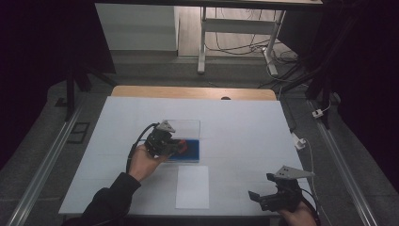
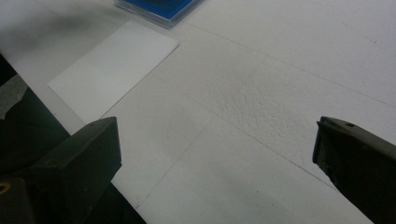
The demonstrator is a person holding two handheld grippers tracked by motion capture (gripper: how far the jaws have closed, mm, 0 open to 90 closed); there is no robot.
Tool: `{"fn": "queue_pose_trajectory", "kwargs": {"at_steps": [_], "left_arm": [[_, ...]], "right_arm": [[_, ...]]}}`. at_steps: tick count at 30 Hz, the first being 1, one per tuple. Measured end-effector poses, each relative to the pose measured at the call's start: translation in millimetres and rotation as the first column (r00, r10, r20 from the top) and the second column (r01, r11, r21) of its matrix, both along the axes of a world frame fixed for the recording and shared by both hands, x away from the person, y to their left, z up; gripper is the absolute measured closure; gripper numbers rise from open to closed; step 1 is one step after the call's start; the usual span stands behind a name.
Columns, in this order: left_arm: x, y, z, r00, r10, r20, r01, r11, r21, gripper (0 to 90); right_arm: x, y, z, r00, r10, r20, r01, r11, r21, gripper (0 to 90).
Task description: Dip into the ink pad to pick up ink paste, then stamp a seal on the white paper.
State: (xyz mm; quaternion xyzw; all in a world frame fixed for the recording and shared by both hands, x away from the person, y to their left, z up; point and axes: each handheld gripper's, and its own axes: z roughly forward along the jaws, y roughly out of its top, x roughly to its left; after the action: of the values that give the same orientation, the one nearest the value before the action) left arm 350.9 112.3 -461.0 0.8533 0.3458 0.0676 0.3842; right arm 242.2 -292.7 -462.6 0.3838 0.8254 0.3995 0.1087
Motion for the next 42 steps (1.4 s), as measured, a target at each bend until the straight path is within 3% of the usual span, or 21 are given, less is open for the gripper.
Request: {"fn": "queue_pose_trajectory", "kwargs": {"at_steps": [7,10,14,25,42], "left_arm": [[-6.6,2.8,6.9,0.9999,-0.011,0.003,0.011,0.9997,-0.024,79.4],[-9.9,2.8,9.7,0.9998,-0.019,0.007,0.019,0.9994,-0.027,79.3],[-14.2,2.4,12.9,0.9995,-0.031,0.009,0.031,0.9989,-0.035,79.4],[-28.4,-2.6,20.6,0.9958,-0.09,0.016,0.09,0.9954,-0.033,79.3],[-52.4,-7.3,15.2,0.9927,-0.12,-0.017,0.119,0.9921,-0.039,79.3]], "right_arm": [[0.1,-1.1,0.1,0.9999,-0.009,-0.005,0.009,1.0,0.009,1.1],[0.4,-3.4,0.3,0.9992,-0.012,-0.037,0.013,1.0,0.017,0.0],[1.2,-5.6,0.4,0.9986,-0.024,-0.047,0.026,0.999,0.038,0.0],[0.9,-3.9,0.0,0.9988,-0.026,-0.041,0.027,0.999,0.024,0.0],[0.5,-3.3,0.2,0.999,-0.02,-0.04,0.021,1.0,0.014,0.0]]}}
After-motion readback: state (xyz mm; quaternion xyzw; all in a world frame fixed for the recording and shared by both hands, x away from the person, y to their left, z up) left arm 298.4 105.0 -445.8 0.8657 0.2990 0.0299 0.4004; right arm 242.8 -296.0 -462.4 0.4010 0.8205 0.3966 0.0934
